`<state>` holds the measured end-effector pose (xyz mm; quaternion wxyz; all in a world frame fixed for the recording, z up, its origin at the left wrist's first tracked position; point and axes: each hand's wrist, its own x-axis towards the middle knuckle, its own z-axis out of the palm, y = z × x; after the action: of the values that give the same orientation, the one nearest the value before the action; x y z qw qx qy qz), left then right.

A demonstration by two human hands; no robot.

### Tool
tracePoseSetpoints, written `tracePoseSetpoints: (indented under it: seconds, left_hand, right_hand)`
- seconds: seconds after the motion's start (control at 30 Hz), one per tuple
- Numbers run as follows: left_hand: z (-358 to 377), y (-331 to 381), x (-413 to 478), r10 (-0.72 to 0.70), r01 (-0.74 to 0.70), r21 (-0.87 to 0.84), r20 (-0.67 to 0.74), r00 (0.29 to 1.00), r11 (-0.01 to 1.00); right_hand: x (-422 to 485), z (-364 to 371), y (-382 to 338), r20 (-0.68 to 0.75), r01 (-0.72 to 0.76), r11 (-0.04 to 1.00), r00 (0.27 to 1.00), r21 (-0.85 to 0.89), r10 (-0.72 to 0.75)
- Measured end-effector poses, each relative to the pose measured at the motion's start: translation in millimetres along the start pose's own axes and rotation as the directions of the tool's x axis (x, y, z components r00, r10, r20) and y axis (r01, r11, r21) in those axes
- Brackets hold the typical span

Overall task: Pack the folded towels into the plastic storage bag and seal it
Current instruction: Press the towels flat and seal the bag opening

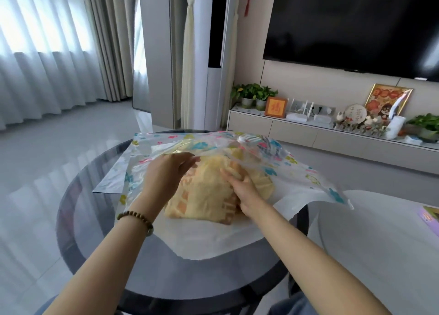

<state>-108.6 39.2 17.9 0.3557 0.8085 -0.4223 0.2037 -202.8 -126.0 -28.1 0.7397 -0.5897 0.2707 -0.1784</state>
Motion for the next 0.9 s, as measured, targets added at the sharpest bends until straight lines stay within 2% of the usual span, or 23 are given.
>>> tracePoseSetpoints:
  seconds: [0.03,0.07,0.1,0.13,0.17,0.2,0.23,0.27,0.37,0.47,0.53,0.67,0.7,0.8,0.83,0.9]
  left_hand:
    - [-0.2,-0.4,-0.3,0.0,0.0,-0.006,0.009,1.0,1.0]
    - [0.2,-1.8,-1.2,0.004,-0.004,-0.007,0.008,1.0,1.0]
    - [0.8,-3.6,-2.5,0.014,-0.014,-0.005,0.002,1.0,1.0]
    - [1.3,-5.9,-3.7,0.026,-0.026,-0.004,0.007,1.0,1.0]
    - [1.9,-7.9,-4.9,0.037,-0.036,-0.004,0.03,0.999,0.999]
    - [2.4,-9.7,-5.8,0.047,-0.047,-0.001,0.066,0.997,0.999]
    - [2.9,-11.2,-6.2,0.059,-0.06,0.004,0.105,0.993,0.998]
    - [3.0,-12.9,-6.1,0.071,-0.073,0.012,0.135,0.988,0.997]
    - [0.4,-18.2,-5.6,0.123,-0.125,-0.001,0.185,0.975,0.992]
    - [-3.8,-23.5,-1.2,0.096,-0.111,0.029,0.308,0.947,0.993]
    - [-4.6,-28.1,2.0,0.058,-0.074,0.034,0.347,0.936,0.997]
    - [-5.8,-41.2,2.8,-0.044,0.084,-0.093,0.371,0.928,0.992]
    - [-6.0,-45.8,2.6,-0.069,0.119,-0.105,0.394,0.917,0.987]
    - [-5.9,-65.3,4.5,-0.14,0.2,-0.084,0.46,0.877,0.976]
    - [-5.9,-73.1,5.8,-0.166,0.224,-0.066,0.475,0.864,0.972]
    - [-6.4,-89.0,10.6,-0.202,0.242,-0.019,0.492,0.847,0.97]
  right_hand:
    - [5.4,2.1,5.1,-0.144,0.1,0.98,0.982,-0.172,-0.125]
    - [9.1,0.5,14.6,-0.205,0.192,0.88,0.931,-0.434,-0.303]
    - [10.6,-2.7,29.4,-0.125,0.281,0.682,0.868,-0.675,-0.48]
    - [9.9,-5.8,45.9,0.074,0.368,0.427,0.822,-0.826,-0.565]
    - [9.6,-8.0,61.5,0.318,0.471,0.174,0.782,-0.865,-0.537]
    - [10.2,-8.8,75.0,0.525,0.576,-0.016,0.732,-0.817,-0.434]
    - [13.9,-10.1,86.7,0.655,0.651,-0.136,0.687,-0.747,-0.315]
    - [19.0,-11.8,94.8,0.715,0.69,-0.191,0.668,-0.699,-0.206]
    - [40.2,-18.2,100.1,0.711,0.695,-0.183,0.703,-0.695,-0.032]
    - [60.5,-24.0,96.0,0.68,0.672,-0.179,0.733,-0.718,0.024]
    - [73.4,-25.1,92.1,0.667,0.661,-0.199,0.744,-0.724,0.041]
    - [96.0,-23.1,86.4,0.606,0.604,-0.203,0.793,-0.77,0.061]
    - [101.7,-21.5,84.9,0.592,0.595,-0.169,0.802,-0.786,0.074]
    - [118.1,-10.6,80.3,0.553,0.547,0.087,0.808,-0.832,0.202]
    - [123.9,-5.3,79.6,0.534,0.515,0.143,0.81,-0.845,0.241]
    - [135.2,5.5,79.7,0.482,0.461,0.139,0.842,-0.876,0.242]
